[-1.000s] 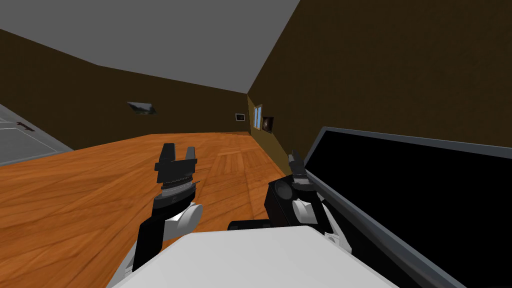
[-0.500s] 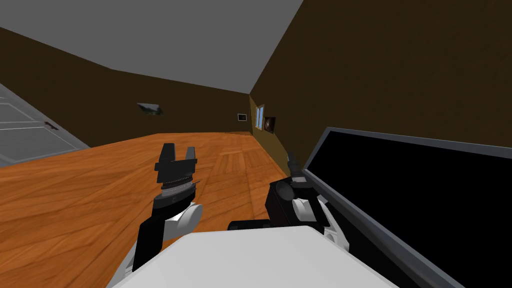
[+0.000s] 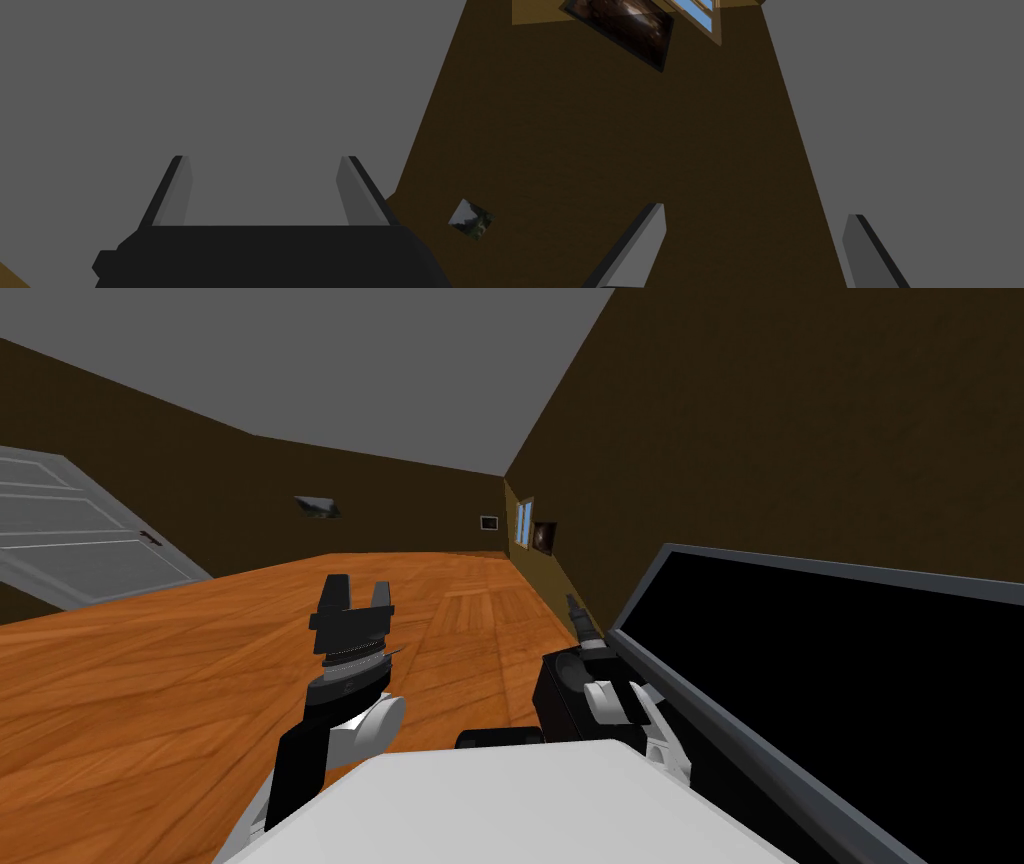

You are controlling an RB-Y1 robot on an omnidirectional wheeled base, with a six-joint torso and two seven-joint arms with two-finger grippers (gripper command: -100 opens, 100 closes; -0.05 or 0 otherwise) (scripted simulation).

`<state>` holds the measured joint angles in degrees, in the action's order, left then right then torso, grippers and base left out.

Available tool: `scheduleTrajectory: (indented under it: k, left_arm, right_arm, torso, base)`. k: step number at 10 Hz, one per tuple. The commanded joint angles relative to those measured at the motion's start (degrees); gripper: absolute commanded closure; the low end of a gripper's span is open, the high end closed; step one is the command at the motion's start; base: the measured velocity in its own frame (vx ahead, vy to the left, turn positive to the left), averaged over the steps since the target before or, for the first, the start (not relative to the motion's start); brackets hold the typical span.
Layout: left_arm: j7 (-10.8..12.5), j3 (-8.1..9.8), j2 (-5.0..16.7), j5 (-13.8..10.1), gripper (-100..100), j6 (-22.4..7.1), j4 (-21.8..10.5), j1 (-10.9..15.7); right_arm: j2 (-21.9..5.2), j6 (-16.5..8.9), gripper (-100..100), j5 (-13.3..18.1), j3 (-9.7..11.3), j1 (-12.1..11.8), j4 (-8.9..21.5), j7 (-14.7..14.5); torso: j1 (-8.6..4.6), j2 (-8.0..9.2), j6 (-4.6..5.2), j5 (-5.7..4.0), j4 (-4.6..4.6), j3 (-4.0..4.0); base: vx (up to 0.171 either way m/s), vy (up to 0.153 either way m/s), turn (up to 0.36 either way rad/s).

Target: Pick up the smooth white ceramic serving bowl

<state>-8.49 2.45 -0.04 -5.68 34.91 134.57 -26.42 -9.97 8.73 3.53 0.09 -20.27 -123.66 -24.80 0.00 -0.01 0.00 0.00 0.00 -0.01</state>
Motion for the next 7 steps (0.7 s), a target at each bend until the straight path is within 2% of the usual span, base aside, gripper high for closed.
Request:
scheduleTrajectory:
  k: [1, 2, 3, 4, 7]
  left_arm:
    - [0.0, 0.0, 0.0, 0.0, 0, 0.0, 0.0, 0.0]
    - [0.0, 0.0, 0.0, 0.0, 0, 0.0, 0.0, 0.0]
    - [0.0, 0.0, 0.0, 0.0, 0, 0.0, 0.0, 0.0]
    - [0.0, 0.0, 0.0, 0.0, 0, 0.0, 0.0, 0.0]
    - [0.0, 0.0, 0.0, 0.0, 0, 0.0, 0.0, 0.0]
  right_arm:
    - [-0.3, -2.0, -100, 0.4, 0.1, -0.1, 0.2, -2.1]
    - [-0.9, -4.1, -100, 1.0, 0.0, 0.5, 1.3, -4.2]
    - [-0.9, -4.9, -100, 1.0, 0.0, 0.5, 1.3, -5.0]
    - [-1.6, -7.0, -100, 1.7, -0.1, 1.1, 2.6, -7.0]
    - [-2.2, -10.7, -100, 2.4, -0.1, 1.6, 3.9, -11.0]
  torso:
    - [0.0, 0.0, 0.0, 0.0, 0.0, 0.0]
    - [0.0, 0.0, 0.01, 0.0, 0.0, 0.0]
    - [0.0, 0.0, 0.0, 0.0, 0.0, 0.0]
    - [0.0, 0.0, 0.02, 0.0, 0.0, 0.0]
    - [0.0, 0.01, 0.01, 0.0, 0.0, 0.01]
  base:
    - [-0.002, 0.001, 0.069]
    - [-0.002, 0.002, 0.108]
    - [-0.001, 0.0, 0.059]
    - [-0.002, 0.003, 0.121]
    - [-0.001, 0.001, 0.074]
